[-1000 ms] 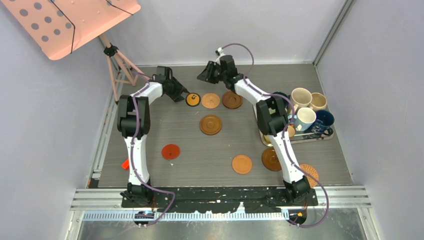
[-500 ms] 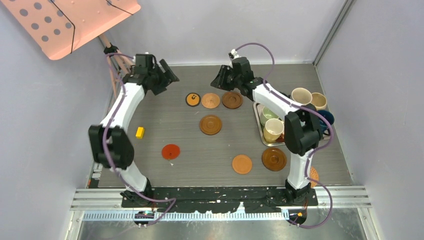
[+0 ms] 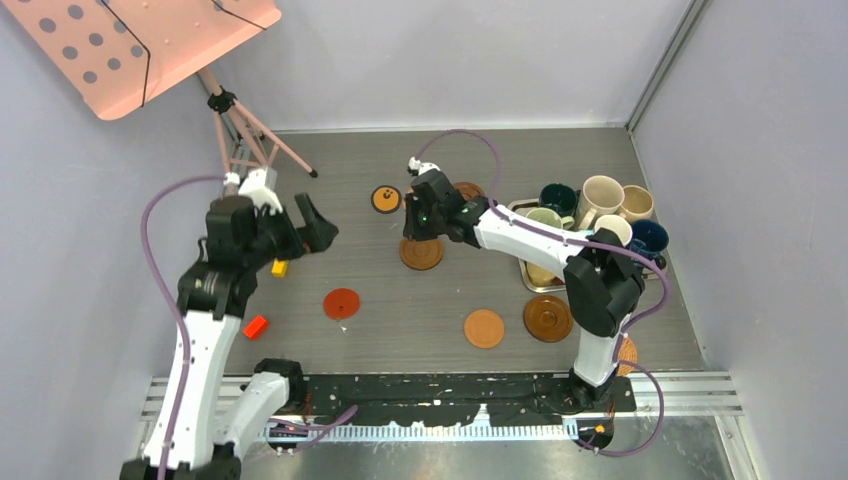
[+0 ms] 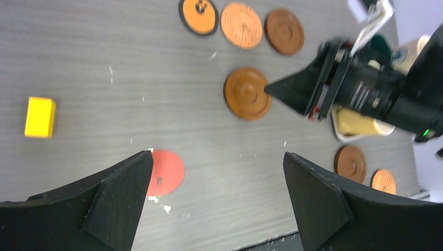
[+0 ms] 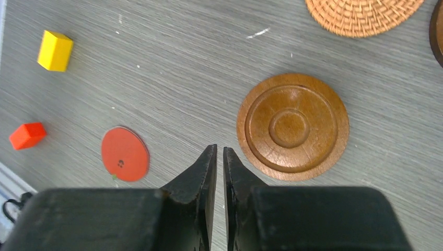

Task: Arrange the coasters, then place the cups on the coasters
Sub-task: Move the coaster to the center of the board.

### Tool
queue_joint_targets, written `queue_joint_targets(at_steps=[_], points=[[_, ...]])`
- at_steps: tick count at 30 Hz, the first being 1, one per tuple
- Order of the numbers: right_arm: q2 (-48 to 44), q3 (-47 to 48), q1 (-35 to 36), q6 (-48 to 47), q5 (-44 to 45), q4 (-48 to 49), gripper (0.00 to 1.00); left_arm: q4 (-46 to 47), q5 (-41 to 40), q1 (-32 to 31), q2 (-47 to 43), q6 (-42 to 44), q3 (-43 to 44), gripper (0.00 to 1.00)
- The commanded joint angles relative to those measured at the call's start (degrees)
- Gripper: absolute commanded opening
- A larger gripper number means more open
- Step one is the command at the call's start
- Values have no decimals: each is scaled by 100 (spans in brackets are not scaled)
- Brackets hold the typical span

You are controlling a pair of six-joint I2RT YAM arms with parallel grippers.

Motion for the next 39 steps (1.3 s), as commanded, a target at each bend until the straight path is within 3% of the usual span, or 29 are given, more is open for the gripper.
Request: queue_joint_targets(at_steps=[1,11,20,30,39], points=[[110,-144,50,-144,720,-104,16,-159,284,-25,-854,276,-1032,100],[550,-310,46,-200,988,201,16,143,192,-57,-1288,337,-2281,100],[897,-680,-60,-52,1004,661,17,363,128,-57,-1388,79,-2565,99],[988,-732,-398,-106,1676,249,17,356,-61,-72,-1557,66,-2572,100],[999,-570,-716,-194,1530,280,17,312,-158,-145,-1628,49,-2564,100]])
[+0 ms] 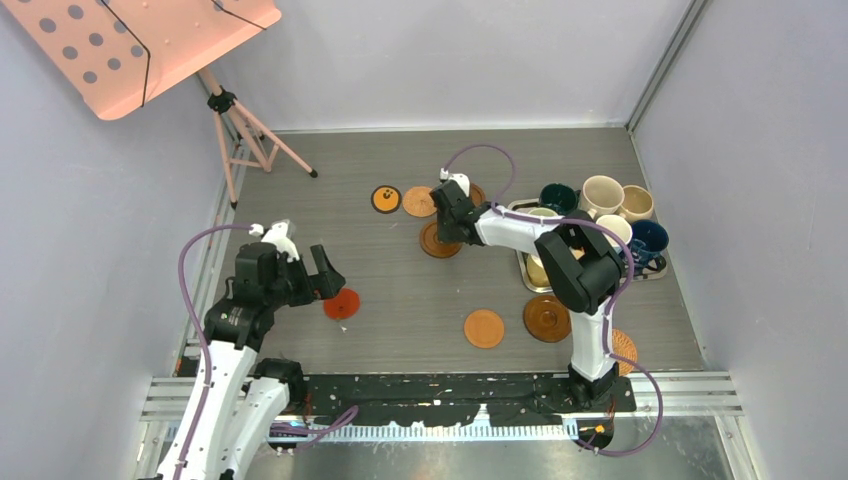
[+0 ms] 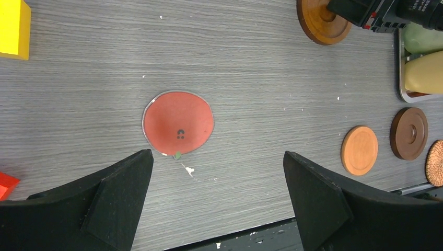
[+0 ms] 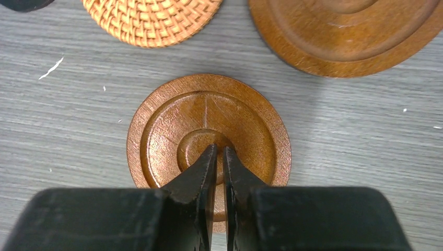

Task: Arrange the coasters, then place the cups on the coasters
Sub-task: Move the coaster to the center of the board.

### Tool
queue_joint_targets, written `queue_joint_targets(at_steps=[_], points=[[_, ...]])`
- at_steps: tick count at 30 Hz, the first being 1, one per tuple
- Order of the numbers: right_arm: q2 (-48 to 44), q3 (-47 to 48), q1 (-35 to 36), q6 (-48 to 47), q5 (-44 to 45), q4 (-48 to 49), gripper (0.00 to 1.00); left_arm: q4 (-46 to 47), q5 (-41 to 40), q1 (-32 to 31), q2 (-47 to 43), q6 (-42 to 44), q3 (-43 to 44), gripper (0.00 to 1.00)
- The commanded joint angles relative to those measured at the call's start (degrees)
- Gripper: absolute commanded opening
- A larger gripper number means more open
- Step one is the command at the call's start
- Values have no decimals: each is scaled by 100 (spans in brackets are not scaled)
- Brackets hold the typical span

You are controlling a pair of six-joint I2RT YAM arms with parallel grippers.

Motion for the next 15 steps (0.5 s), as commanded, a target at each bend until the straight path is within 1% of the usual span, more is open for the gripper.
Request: queue_joint_targets(at_steps=[1,7,11,13,15], points=[[59,84,-92,-61,210,-250,17,167,-155,-38,-85,-53,50,100],[68,125,-94,-80,12,-147,17,109,-296,-42,-109,-53,76,100],[85,307,-101,-256,-102,-141,17,-1,-576,-43,-102,-67,128,100],[-13,335,-102,-286,-226,-174,17,-62,-842,-43,-95,-337,86,100],[-205,323,-106,-308,-389,-174,18,42,-738,-43,-69,-547,-74,100]])
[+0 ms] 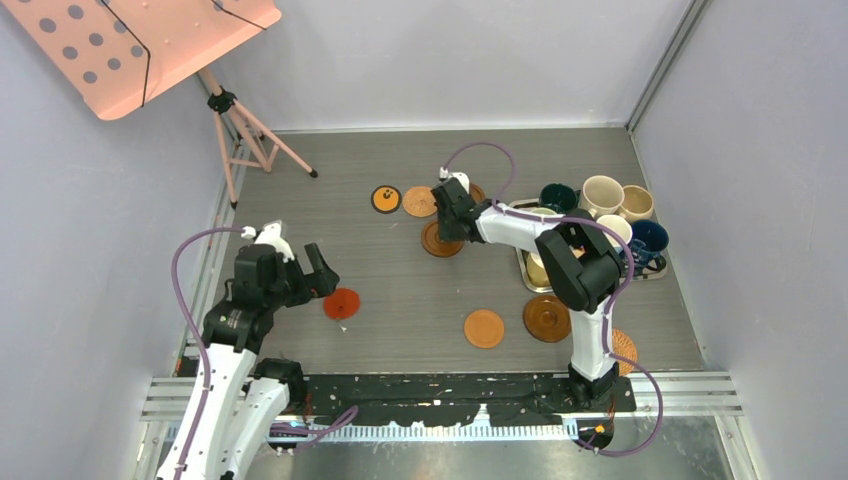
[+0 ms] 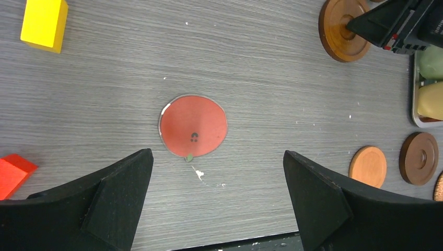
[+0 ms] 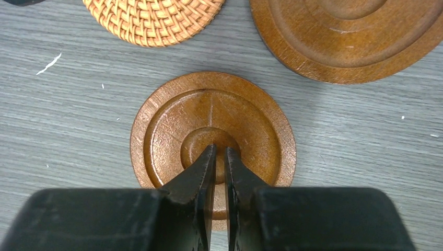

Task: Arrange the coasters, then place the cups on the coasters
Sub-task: Move the coaster to the center of the board.

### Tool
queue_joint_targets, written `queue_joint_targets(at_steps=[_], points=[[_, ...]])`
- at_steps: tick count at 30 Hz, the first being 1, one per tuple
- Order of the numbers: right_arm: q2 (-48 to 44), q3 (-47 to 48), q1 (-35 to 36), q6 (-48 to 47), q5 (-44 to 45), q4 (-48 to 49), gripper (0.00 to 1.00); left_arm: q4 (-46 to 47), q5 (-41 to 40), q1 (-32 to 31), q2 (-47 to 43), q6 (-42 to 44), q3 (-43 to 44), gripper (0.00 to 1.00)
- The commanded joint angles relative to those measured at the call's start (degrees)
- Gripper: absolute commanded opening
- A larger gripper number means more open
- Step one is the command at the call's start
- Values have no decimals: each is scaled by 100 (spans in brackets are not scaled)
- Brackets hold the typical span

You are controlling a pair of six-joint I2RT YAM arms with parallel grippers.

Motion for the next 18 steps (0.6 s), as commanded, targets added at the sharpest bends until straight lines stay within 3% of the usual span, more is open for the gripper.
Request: queue_joint_targets(at_steps=[1,10,18], points=[[-406,210,-28,-164,-306,-64,19,199,-122,-21,27,-473,-161,99],[-1677,-505,23,-221,-1063,298,30,175,-135,-20,1417,-1404,-585,91],[-2524,-1144,82,-69,-1544,633,48,773,-492,-21,1932,-1984,-1071,90]])
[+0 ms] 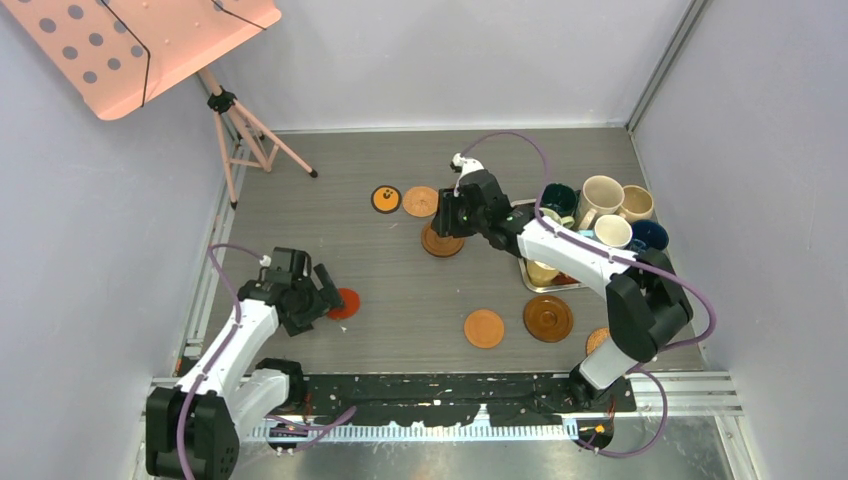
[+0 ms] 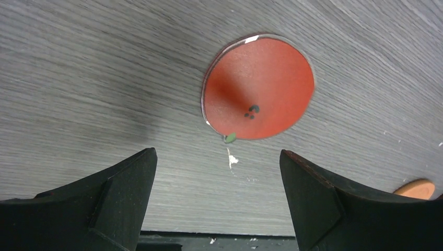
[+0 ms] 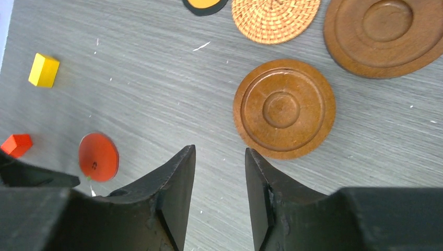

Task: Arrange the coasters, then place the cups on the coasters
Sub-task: Move the coaster to the center of the board.

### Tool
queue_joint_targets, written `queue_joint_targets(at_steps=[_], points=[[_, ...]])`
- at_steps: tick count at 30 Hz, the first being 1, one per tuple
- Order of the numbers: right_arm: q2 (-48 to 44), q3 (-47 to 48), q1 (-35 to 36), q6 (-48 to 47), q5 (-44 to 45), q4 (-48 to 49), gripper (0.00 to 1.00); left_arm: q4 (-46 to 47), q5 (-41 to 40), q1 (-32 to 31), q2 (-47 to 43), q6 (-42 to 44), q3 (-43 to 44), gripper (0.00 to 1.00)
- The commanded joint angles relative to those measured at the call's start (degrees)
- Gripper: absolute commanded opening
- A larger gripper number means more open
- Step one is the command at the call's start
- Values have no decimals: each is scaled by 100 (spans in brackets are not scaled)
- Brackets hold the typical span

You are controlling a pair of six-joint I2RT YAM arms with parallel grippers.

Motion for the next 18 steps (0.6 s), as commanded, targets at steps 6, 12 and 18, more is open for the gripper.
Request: queue_joint_targets(at_steps=[6,12,18], points=[[-622,-293,80,5,-378,289,51,1148,188,-23,194,-771,-457,79],[-770,-354,78,-20,-288,356,51,1862,463,-19,473,-1070,-783,73],[-890,-449,80,-4,-302,392,51,2386,746,-54,1040,-1263,-709,66]])
